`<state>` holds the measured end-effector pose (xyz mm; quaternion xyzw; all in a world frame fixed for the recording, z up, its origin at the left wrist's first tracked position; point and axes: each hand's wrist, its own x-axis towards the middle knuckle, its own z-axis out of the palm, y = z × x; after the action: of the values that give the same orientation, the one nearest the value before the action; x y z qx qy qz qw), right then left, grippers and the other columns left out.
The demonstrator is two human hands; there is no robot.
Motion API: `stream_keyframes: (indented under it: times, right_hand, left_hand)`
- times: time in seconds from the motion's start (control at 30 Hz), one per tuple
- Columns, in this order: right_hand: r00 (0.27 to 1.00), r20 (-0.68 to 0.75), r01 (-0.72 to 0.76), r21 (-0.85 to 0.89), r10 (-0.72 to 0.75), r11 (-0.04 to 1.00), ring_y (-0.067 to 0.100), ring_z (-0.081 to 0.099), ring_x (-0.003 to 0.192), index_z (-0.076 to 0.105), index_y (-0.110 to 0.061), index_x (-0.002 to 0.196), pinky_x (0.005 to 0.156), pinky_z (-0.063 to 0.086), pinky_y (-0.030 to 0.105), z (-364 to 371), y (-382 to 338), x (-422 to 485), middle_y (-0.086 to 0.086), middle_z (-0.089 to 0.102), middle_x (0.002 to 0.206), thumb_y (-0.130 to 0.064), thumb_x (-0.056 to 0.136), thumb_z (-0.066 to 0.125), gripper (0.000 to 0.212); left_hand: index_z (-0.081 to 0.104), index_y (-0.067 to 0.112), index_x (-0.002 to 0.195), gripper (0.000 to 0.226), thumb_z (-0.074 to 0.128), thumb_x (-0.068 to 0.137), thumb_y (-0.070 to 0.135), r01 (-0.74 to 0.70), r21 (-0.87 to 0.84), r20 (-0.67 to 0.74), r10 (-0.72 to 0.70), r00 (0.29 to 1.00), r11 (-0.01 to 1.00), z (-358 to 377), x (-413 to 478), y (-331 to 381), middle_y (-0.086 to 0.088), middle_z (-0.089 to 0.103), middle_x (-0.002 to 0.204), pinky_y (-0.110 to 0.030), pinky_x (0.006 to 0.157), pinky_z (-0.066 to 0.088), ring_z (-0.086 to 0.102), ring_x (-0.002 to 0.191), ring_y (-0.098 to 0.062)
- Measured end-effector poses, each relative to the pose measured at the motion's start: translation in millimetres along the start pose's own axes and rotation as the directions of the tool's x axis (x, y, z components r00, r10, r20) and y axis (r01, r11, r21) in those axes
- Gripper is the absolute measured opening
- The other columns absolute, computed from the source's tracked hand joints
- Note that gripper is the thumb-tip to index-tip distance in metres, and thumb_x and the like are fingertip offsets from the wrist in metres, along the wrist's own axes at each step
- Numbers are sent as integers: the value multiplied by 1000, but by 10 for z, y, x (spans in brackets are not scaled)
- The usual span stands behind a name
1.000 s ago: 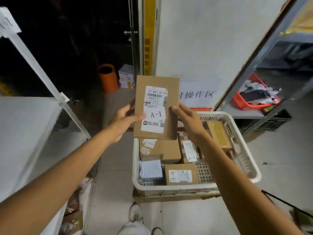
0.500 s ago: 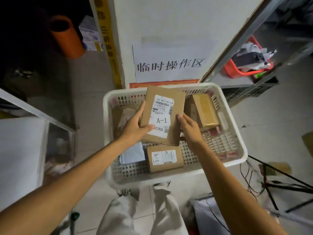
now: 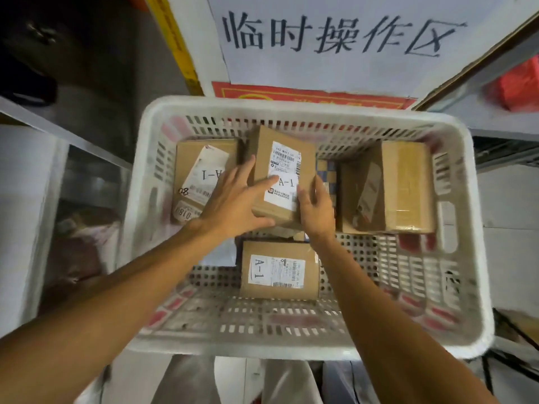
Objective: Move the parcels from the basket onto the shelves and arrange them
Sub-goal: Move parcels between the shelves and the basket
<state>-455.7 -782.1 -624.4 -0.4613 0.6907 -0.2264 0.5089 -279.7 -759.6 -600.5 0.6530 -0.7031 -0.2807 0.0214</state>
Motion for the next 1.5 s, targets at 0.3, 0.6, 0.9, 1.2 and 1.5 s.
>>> stream_keyframes:
  times: [0.3,0.6,0.9,1.2,1.5]
  right_hand:
    - [987,-59,145,-71,-149,987,28,57,123,29,-13,150,97,49,49,307,279,93,8,51,144,-30,100,50,56]
    - [991,49,-114,-125,121,986,27,56,121,38,-19,145,101,47,45,104,91,63,8,56,137,-31,96,58,54]
    - [962,272,112,-272,-35,956,25,39,137,41,-18,146,107,35,35,-340,-656,-1000,7,41,152,-53,89,61,69]
    - [795,496,573,-421,-350,703,32,18,147,20,-26,155,119,20,50,43,-2334,-1427,8,16,162,-62,88,56,84]
    - [235,796,861,96,-558,500,18,17,148,28,-27,152,116,18,29,1027,-3648,-2755,4,24,159,-51,85,67,81]
  left_hand:
    - [18,37,151,95,69,73,59,-84,377,10,87,996,922,486,88,-118,-4,0,162,-62,114,-4,-6,143,-46]
    - [12,39,151,87,67,84,38,-82,85,203,63,977,993,338,24,-110,6,-19,159,-50,115,-5,-27,143,-18]
    - [7,38,152,72,51,95,37,-95,189,391,14,920,977,-718,-528,-76,1,1,162,-47,119,6,-3,147,-26]
    - [16,35,152,71,56,93,37,133,105,-67,-127,990,986,-2393,-1690,-252,1,10,161,-37,115,14,8,146,-21]
    - [10,39,151,82,64,89,37,437,-302,-432,-530,729,847,-3270,-3922,-146,10,8,160,-40,119,17,11,147,-13]
